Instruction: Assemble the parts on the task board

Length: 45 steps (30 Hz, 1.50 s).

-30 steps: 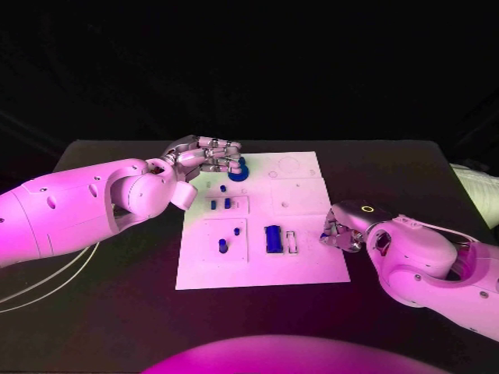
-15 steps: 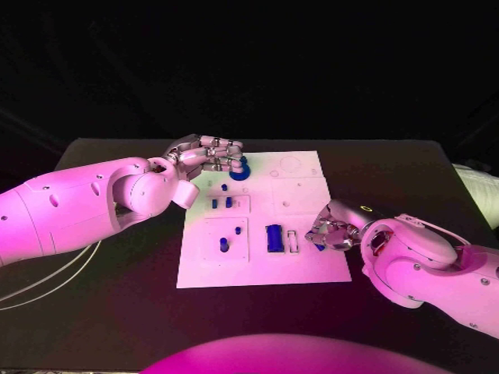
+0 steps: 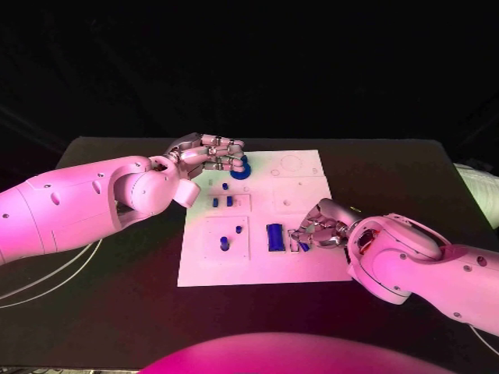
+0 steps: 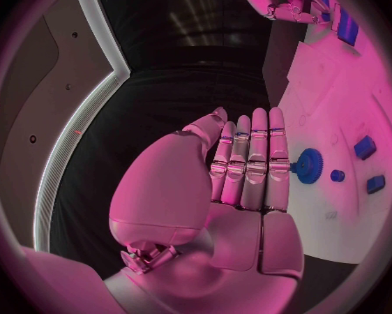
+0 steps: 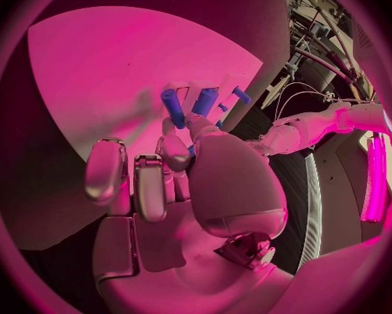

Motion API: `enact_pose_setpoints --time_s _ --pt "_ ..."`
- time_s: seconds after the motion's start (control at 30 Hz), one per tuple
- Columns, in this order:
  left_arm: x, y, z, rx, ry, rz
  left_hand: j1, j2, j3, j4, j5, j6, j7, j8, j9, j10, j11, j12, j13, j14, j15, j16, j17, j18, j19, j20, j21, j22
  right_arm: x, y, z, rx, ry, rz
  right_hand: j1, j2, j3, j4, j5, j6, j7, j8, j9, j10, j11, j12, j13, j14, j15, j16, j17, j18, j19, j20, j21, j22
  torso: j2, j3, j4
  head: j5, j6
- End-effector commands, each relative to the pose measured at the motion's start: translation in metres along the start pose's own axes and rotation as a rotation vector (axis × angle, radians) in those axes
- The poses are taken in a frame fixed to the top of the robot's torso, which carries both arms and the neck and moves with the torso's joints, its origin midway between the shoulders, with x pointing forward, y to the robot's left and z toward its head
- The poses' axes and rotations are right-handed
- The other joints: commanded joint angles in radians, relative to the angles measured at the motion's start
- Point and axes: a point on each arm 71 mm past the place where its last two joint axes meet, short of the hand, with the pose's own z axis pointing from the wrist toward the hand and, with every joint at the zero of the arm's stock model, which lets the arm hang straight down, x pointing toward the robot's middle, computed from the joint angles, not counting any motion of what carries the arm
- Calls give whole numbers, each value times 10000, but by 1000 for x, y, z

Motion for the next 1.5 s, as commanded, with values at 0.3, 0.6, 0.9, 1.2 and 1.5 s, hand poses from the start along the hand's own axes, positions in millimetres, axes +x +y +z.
enact_pose_setpoints --time_s 0.3,0.6,0.9,1.2,1.5 --pt "3 -1 0 19 261 -88 -65 46 -17 25 32 2 42 -42 -12 -16 23 -15 0 70 10 -73 -14 118 81 0 28 -32 4 0 8 218 270 137 -224 -110 126 100 150 199 -30 79 89 176 -35 213 137 784 -83 74 1249 -175 98 -15 66 59 6 5 1 27 -28" --pt "3 0 0 -7 283 -94 -80 44 -25 35 32 0 41 -42 -12 -18 24 -15 0 55 18 -87 -18 115 72 5 22 -55 7 2 8 207 437 -198 -450 -172 108 190 88 378 -110 220 199 420 -99 704 505 796 -130 123 1314 -193 155 -49 124 165 1 8 0 34 -70" --pt "3 0 0 -31 311 -100 -86 43 -28 39 31 0 40 -42 -12 -18 25 -15 0 49 21 -93 -20 114 68 7 20 -65 7 1 8 310 521 -183 -578 -94 129 268 26 457 -157 296 262 549 -138 964 709 810 -162 172 1381 -210 204 -76 174 257 -7 1 -2 46 -89" --pt "3 0 0 -42 330 -105 -86 43 -28 39 31 0 40 -42 -12 -18 25 -15 0 49 21 -93 -20 114 68 7 20 -65 8 3 8 286 523 -174 -689 -28 141 339 -7 499 -181 344 306 617 -159 1089 814 818 -183 205 1425 -222 237 -96 208 319 1 3 -3 50 -87" --pt "3 0 0 -53 333 -105 -102 45 -37 53 31 -3 39 -43 -12 -21 26 -15 0 39 26 -106 -23 113 58 14 17 -97 8 3 8 267 486 -170 -902 -28 79 465 -137 504 -184 378 350 642 -164 1109 850 819 -190 212 1432 -224 242 -110 214 328 -4 2 -5 63 -98"
